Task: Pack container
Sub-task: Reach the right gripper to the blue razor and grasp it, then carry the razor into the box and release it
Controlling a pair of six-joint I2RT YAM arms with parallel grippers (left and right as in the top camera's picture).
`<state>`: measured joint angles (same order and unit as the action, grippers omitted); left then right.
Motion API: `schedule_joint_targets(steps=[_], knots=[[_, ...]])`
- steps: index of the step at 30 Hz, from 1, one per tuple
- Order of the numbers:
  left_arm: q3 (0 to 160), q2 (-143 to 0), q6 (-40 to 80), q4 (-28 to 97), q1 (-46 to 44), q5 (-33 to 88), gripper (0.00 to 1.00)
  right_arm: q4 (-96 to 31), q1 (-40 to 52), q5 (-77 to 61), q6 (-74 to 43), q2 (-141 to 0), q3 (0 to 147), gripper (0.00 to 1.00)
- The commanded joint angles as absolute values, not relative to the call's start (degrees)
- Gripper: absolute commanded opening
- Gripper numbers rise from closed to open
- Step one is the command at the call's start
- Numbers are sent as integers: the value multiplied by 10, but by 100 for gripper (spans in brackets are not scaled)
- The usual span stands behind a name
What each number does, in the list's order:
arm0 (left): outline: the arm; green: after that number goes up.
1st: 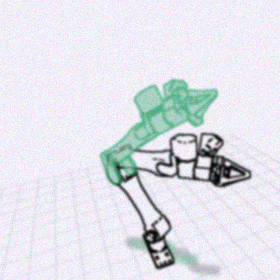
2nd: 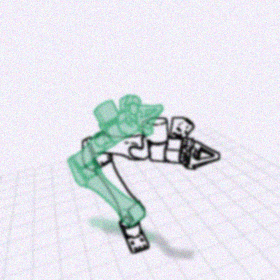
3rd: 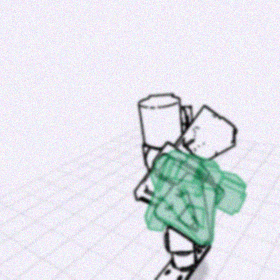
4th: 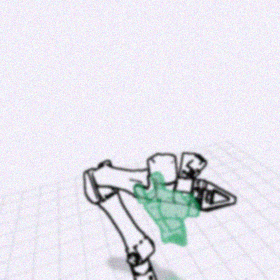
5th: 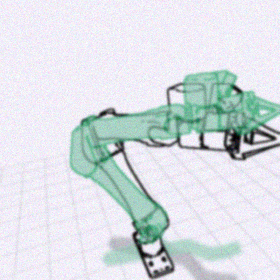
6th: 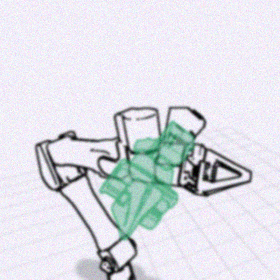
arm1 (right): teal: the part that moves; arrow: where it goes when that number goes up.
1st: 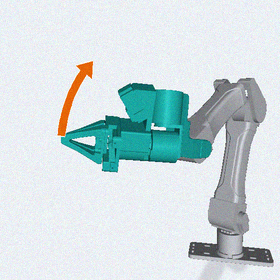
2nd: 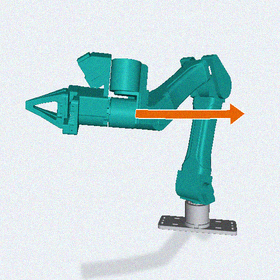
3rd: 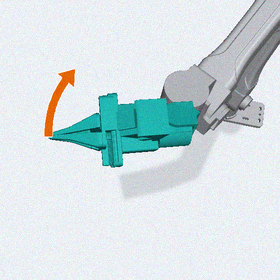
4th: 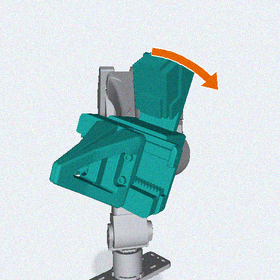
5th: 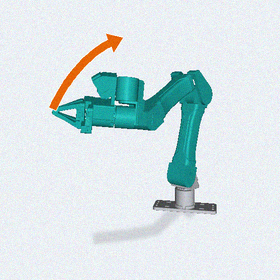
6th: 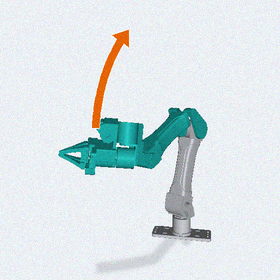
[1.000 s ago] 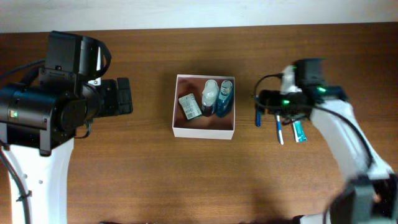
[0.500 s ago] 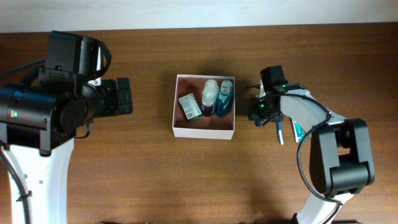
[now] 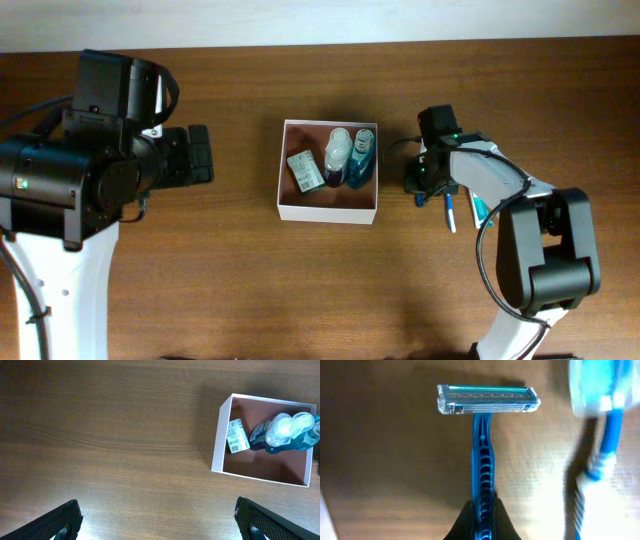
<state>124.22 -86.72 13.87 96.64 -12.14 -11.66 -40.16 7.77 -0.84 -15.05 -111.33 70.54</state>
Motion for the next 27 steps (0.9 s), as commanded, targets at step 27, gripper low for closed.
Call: schedule_joint_targets(steps=[27], knots=[[1250,-864,130,967,-119,-125,99,-520,415,12,269,-903,804,4]])
